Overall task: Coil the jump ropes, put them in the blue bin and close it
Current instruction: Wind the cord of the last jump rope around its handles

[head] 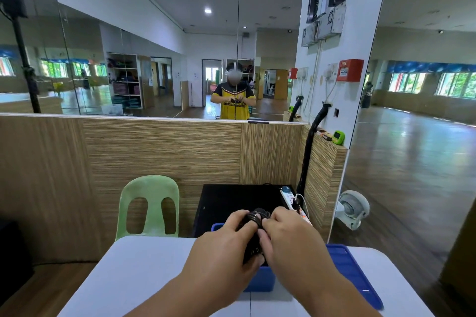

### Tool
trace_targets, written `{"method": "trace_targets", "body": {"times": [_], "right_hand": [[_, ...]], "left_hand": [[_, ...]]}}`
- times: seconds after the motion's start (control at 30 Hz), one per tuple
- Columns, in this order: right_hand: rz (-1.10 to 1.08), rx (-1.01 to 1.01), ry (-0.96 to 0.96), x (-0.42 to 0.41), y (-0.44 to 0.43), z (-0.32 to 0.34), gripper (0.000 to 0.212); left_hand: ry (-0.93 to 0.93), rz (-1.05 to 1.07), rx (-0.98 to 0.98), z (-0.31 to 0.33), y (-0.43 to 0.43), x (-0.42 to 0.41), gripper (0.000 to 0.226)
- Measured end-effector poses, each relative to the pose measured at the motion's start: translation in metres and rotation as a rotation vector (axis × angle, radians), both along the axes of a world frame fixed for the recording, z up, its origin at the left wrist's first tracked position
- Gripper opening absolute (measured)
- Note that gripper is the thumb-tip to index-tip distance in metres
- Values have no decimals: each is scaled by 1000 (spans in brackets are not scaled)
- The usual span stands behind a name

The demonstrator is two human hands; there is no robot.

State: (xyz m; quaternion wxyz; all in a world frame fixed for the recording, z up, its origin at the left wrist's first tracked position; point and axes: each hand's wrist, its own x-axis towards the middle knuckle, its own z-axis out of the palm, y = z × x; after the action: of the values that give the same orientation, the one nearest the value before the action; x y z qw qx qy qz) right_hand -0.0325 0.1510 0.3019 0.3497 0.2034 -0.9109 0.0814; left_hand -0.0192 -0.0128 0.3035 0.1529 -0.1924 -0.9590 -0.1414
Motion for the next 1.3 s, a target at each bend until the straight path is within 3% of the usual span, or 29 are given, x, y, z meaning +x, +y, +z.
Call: {"method": "trace_targets", "body": {"times": [0.17, 0.3, 0.43, 0.57, 0.7, 0.83, 0.9, 0.97, 1.1, 1.3], "right_hand": [[-34, 68, 82, -1, -15, 6, 36], [-25, -158, 79, -16, -17, -12, 18], [24, -476, -106, -15, -18, -19, 26], [84, -745, -282, -9, -16, -14, 26], [142, -866, -548, -6, -10, -9, 22], [219, -923, -654, 0, -2, 0, 15], [232, -835, -549, 4, 1, 4, 19], [199, -604, -331, 7, 4, 3, 17], [138, -353, -92, 5, 1, -10, 14], [91, -486, -46, 1, -2, -12, 11]], "left_hand": [[-2, 100, -30, 1, 11, 1, 45], [-47, 145, -79, 3, 14, 1, 46], [-7, 110, 18, 4, 12, -2, 37], [5, 52, 98, -2, 10, -2, 47], [-18, 6, 122, -5, 2, -2, 51], [-13, -19, 138, -4, -4, -3, 49], [-18, -26, 169, -4, -5, -3, 52], [-8, -11, 196, -5, -2, -3, 54], [19, 33, 250, -6, 9, -2, 44], [15, 78, 258, -9, 18, -3, 42]]}}
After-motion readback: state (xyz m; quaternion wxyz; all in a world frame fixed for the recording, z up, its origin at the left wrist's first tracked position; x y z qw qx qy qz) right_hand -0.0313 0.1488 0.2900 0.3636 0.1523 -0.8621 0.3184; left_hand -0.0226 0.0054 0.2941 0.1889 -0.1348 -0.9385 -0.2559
